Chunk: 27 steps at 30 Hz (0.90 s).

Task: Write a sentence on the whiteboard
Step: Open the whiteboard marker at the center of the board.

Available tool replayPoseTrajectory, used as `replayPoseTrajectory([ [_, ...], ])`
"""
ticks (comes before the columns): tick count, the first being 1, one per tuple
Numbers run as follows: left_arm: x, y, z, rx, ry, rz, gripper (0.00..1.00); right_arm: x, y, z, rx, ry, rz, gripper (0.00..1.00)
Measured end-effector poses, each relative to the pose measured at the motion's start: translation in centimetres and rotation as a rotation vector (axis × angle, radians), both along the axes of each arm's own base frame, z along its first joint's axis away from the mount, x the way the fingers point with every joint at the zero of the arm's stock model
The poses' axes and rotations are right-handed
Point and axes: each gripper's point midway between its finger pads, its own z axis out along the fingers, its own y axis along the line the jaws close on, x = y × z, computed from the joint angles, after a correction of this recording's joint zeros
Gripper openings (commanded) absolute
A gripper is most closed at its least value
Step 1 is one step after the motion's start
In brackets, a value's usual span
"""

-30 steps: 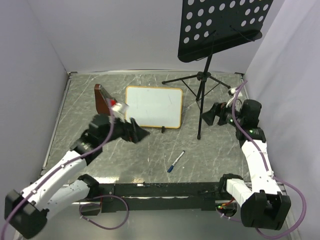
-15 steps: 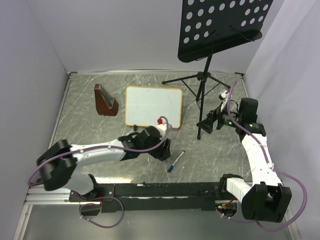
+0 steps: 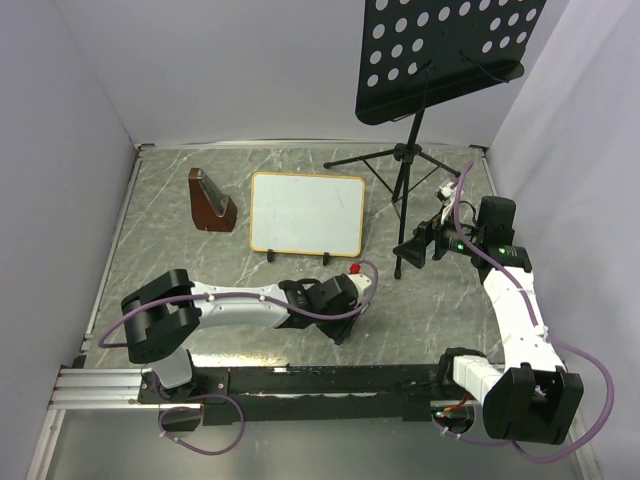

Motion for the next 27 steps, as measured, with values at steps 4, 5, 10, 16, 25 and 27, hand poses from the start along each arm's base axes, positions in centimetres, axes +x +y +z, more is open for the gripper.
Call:
replayPoseTrajectory([
  [4, -0.7, 0.5, -1.2, 0.078, 0.005, 0.004, 0.35, 0.0, 0.0, 0.0, 0.0, 0.001, 0.0, 1.0],
  [5, -0.8, 0.5, -1.5, 0.097, 0.003, 0.004, 0.35, 0.0, 0.0, 0.0, 0.001, 0.001, 0.001, 1.0],
  [10, -0.6, 0.4, -2.7, 0.163, -0.003, 0.013, 0.3, 0.0, 0.0, 0.0, 0.002, 0.002, -0.001, 1.0],
  [16, -0.1, 0.1, -2.9, 0.207, -0.024, 0.047, 0.27, 0.0, -0.2, 0.0, 0.006, 0.002, -0.003, 1.0],
  [25, -0.6, 0.0, -3.1, 0.238, -0.091, 0.07, 0.01, -0.2, 0.0, 0.1, 0.014, 0.003, 0.011, 1.0],
  [27, -0.8, 0.2, -3.0, 0.215, -0.1, 0.075, 0.01, -0.2, 0.0, 0.1, 0.015, 0.002, 0.014, 1.0],
])
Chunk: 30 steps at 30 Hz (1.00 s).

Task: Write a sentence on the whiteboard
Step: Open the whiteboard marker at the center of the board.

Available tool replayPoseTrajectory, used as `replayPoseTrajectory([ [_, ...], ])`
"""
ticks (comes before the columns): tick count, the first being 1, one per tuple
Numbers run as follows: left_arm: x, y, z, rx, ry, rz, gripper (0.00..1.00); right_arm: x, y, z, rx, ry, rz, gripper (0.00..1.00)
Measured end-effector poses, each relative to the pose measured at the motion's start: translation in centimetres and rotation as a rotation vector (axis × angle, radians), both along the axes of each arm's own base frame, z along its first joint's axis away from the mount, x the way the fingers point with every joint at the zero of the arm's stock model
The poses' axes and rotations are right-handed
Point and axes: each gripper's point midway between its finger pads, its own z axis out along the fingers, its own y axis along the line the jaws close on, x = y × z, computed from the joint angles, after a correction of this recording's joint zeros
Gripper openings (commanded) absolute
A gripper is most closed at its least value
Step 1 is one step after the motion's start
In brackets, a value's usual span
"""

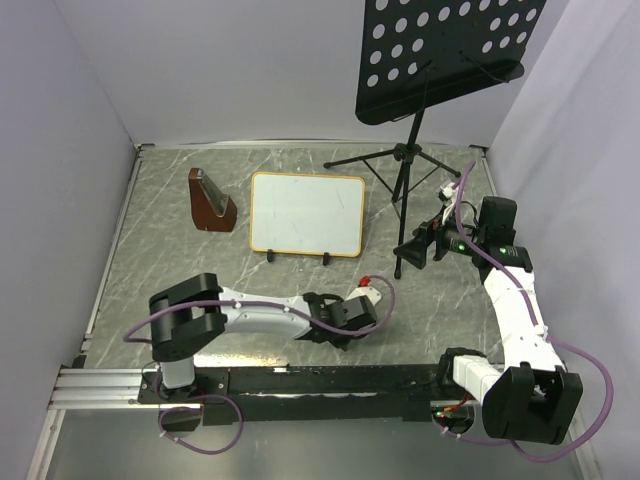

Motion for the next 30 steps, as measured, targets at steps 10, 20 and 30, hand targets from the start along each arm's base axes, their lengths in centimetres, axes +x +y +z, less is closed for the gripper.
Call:
replayPoseTrajectory([
  [10, 0.0, 4.7, 2.1, -0.065, -0.101, -0.029, 0.01, -0.7, 0.9, -1.1, 0.028, 0.045, 0.08, 1.0],
  [20, 3.8, 3.7, 9.3, -0.265, -0.308, -0.024, 0.01, -4.0, 6.9, -3.9, 0.127, 0.271, 0.354, 1.0],
  [30, 5.0, 3.0, 11.2, -0.338, -0.359, -0.006, 0.01, -5.5, 10.1, -4.1, 0.184, 0.39, 0.452, 0.9],
])
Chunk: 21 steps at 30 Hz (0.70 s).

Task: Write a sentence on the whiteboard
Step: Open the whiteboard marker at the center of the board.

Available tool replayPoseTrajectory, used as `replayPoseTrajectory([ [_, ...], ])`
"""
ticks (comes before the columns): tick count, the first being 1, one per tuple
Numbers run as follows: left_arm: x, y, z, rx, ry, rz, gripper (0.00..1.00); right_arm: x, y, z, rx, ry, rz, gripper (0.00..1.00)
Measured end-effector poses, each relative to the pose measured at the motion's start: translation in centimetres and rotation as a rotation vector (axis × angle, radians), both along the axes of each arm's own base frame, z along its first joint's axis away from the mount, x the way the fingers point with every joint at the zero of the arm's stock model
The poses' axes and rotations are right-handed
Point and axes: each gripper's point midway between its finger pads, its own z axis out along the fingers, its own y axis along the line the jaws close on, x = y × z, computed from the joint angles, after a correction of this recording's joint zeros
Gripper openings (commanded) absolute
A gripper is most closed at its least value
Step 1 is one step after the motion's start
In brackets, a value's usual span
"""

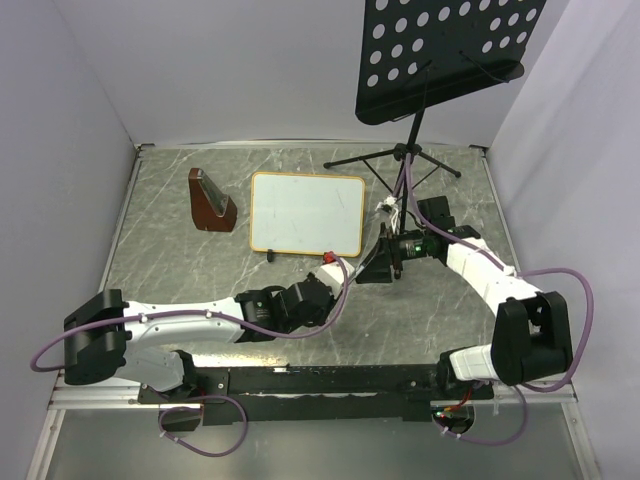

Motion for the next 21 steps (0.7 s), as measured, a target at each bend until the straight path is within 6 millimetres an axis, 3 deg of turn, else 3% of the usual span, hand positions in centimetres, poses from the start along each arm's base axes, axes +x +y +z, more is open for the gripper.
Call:
replayPoseTrajectory([
  [5, 0.3, -0.3, 0.5, -0.025, -0.008, 0.005, 0.01, -0.2, 0.8, -0.1, 0.021, 0.057, 0.022, 0.8],
  [10, 0.6, -0.6, 0.8, -0.044, -0.014, 0.009, 0.01, -0.2, 1.2, -0.2, 0.029, 0.1, 0.025, 0.61],
  [21, 0.7, -0.8, 1.1, -0.057, -0.012, 0.006, 0.01, -0.8, 1.9, -0.2, 0.041, 0.132, 0.053, 0.56],
])
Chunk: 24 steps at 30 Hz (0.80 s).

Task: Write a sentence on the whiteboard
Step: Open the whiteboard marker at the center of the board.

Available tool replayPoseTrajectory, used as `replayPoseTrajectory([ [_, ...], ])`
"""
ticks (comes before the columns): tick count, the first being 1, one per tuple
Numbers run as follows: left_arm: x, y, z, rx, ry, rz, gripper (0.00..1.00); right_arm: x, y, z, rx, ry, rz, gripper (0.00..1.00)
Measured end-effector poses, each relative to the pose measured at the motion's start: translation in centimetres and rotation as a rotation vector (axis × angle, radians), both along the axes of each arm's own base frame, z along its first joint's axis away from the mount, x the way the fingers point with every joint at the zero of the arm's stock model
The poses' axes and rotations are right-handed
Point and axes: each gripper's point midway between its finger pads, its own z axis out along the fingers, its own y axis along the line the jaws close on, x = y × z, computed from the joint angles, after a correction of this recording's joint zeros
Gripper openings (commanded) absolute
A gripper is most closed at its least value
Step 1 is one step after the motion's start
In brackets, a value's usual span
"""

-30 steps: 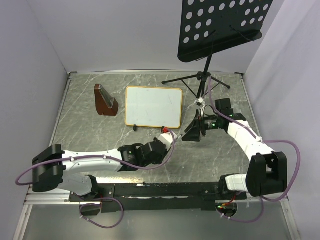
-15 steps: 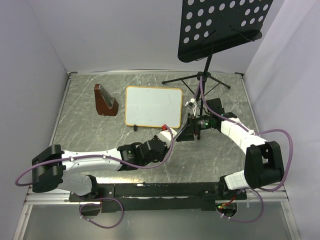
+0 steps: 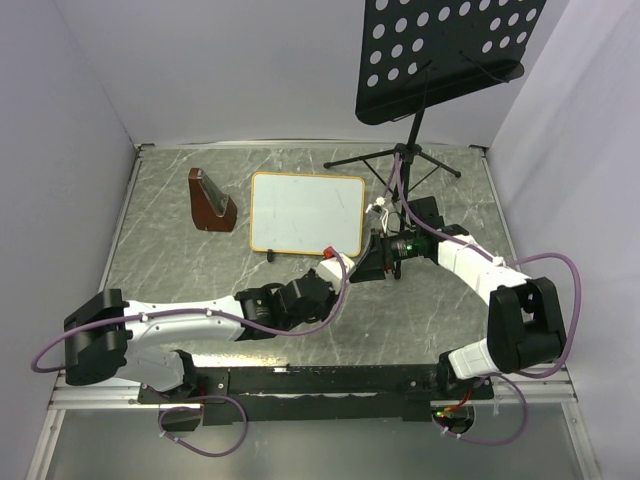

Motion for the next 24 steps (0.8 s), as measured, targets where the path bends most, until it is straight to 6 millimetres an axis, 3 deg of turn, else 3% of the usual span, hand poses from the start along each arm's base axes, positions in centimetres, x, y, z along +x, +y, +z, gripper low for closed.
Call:
replayPoseTrajectory([
  [7, 0.08, -0.45, -0.02, 0.0, 0.005, -0.006, 0.01, -0.3, 0.36, -0.39, -0.004, 0.021, 0.016, 0.48],
  [13, 0.16, -0.58, 0.21, -0.006, 0.006, -0.008, 0.01, -0.26, 0.72, -0.27, -0.004, 0.009, 0.032, 0.33],
  [16, 0.2, -0.61, 0.27, -0.008, 0.007, -0.009, 0.01, -0.15, 0.77, -0.36, -0.006, 0.003, 0.034, 0.22],
  [17, 0.18, -0.62, 0.26, -0.008, 0.008, -0.01, 0.01, -0.12, 0.77, -0.42, -0.008, -0.001, 0.034, 0.13],
  [19, 0.15, -0.64, 0.26, -0.009, 0.01, -0.012, 0.01, 0.06, 0.73, -0.67, -0.019, -0.009, 0.029, 0.04],
  [21, 0.19, -0.61, 0.26, -0.008, 0.01, -0.01, 0.01, 0.15, 0.72, -0.76, -0.025, -0.011, 0.028, 0.0],
  [23, 0.28, -0.57, 0.26, -0.009, 0.01, -0.008, 0.07, 0.18, 0.75, -0.68, -0.026, -0.014, 0.032, 0.0],
  [24, 0.32, -0.57, 0.28, -0.01, 0.009, -0.007, 0.2, 0.22, 0.75, -0.65, -0.027, -0.02, 0.033, 0.0],
])
